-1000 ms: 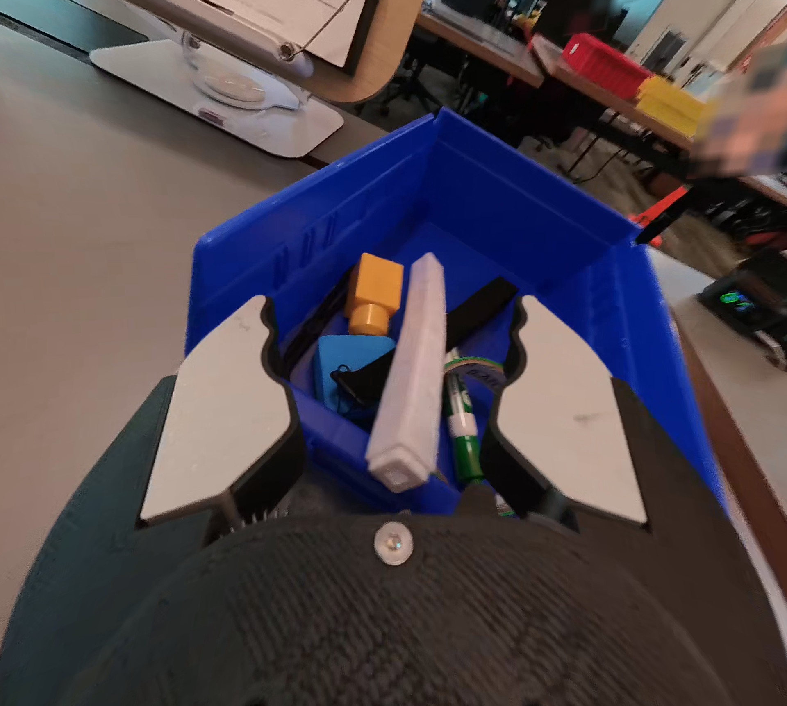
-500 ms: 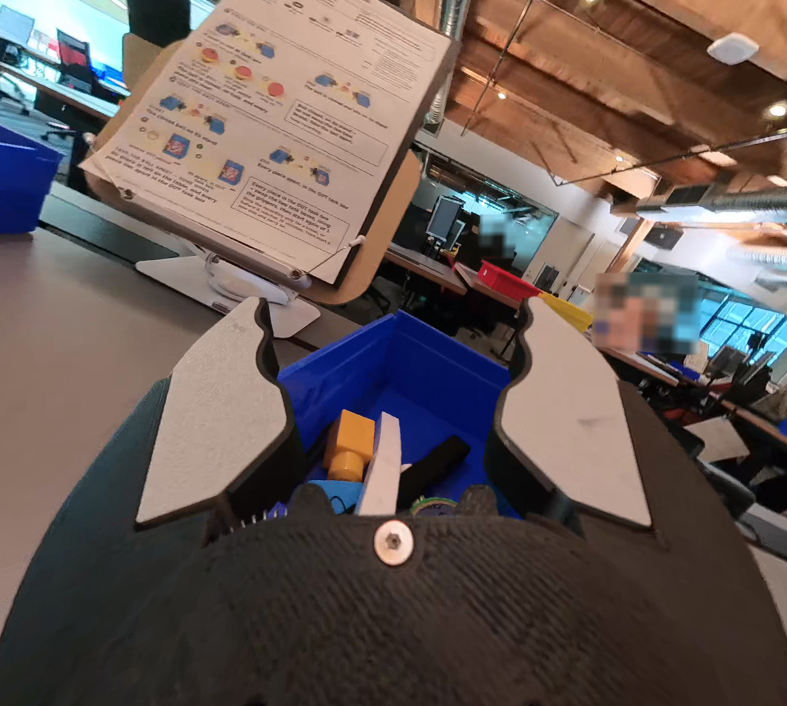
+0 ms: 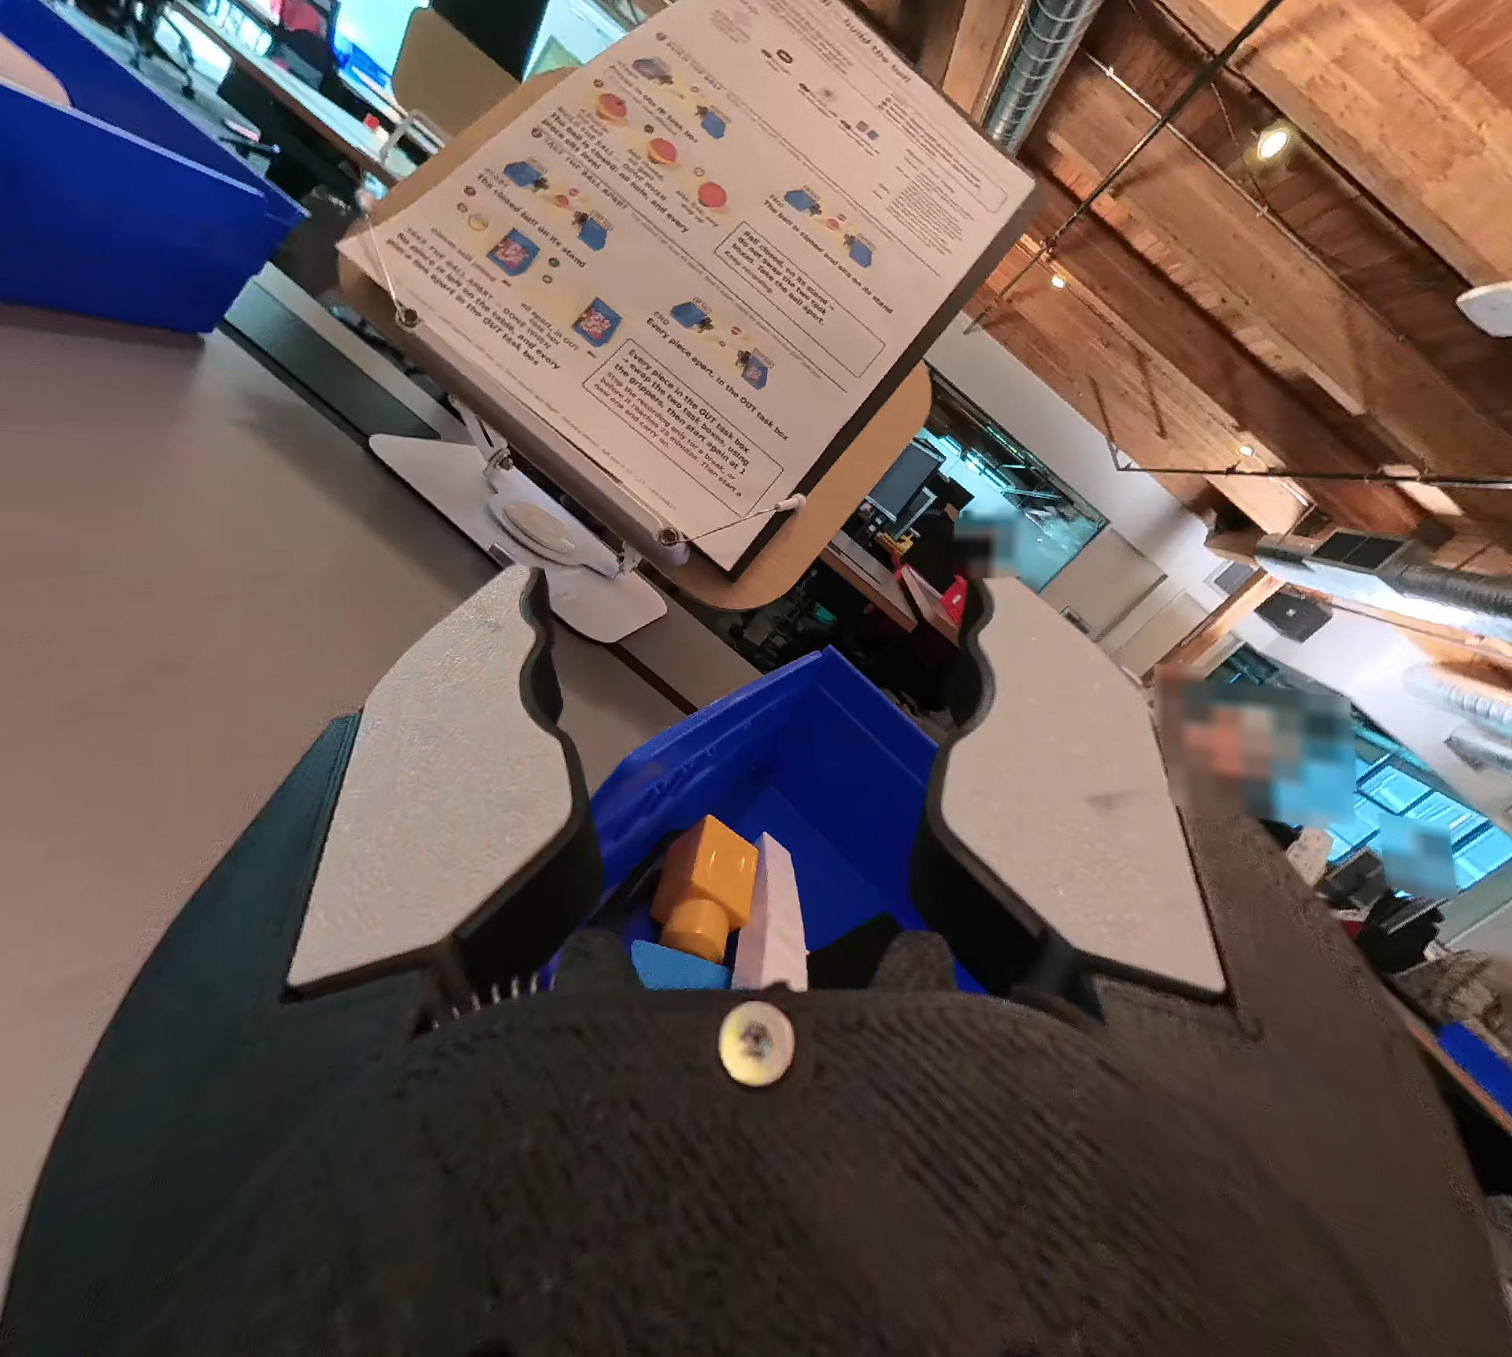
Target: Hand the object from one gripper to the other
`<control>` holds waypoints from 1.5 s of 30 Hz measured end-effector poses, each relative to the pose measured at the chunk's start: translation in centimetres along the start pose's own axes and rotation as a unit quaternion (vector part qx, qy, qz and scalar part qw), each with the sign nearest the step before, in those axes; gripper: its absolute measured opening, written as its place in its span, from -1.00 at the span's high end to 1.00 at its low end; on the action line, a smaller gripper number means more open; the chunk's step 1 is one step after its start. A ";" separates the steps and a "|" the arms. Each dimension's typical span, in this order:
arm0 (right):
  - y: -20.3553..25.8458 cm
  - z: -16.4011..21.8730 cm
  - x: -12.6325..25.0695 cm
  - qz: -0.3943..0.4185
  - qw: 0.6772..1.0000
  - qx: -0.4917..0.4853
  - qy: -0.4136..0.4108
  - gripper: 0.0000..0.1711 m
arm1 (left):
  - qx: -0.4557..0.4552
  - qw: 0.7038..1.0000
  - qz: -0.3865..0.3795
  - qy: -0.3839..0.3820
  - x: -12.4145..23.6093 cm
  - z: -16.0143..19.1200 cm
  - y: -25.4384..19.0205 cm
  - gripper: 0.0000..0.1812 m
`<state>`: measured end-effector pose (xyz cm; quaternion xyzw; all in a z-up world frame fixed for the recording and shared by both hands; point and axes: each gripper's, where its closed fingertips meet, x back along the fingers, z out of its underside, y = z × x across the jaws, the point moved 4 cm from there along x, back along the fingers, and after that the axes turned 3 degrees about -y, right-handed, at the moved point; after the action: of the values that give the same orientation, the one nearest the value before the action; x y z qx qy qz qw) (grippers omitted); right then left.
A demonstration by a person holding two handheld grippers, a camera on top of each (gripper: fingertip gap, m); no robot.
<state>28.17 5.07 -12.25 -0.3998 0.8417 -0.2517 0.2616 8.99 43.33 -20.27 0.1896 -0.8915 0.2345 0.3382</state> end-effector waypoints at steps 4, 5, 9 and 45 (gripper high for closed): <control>0.7 0.0 -0.1 -0.021 0.999 0.027 0.006 -0.11 | 0.096 0.995 -0.031 -0.028 -0.5 -0.8 0.6 0.66; 0.9 -0.1 -0.1 -0.025 0.999 0.026 0.004 -0.11 | 0.122 0.992 -0.025 -0.029 -0.7 -0.8 0.4 0.67; 1.0 -0.8 0.0 -0.029 0.999 0.035 -0.006 -0.10 | 0.206 0.977 -0.018 -0.046 -1.5 -0.8 0.2 0.70; 5.5 -8.1 2.5 -0.235 0.920 -0.225 -0.217 0.14 | -0.412 0.526 0.726 -0.161 19.5 6.4 -30.0 0.97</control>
<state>18.66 7.85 -10.37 -0.6794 0.6805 -0.0170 0.2740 6.98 11.74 -2.35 -0.6492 -0.7579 -0.0293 -0.0576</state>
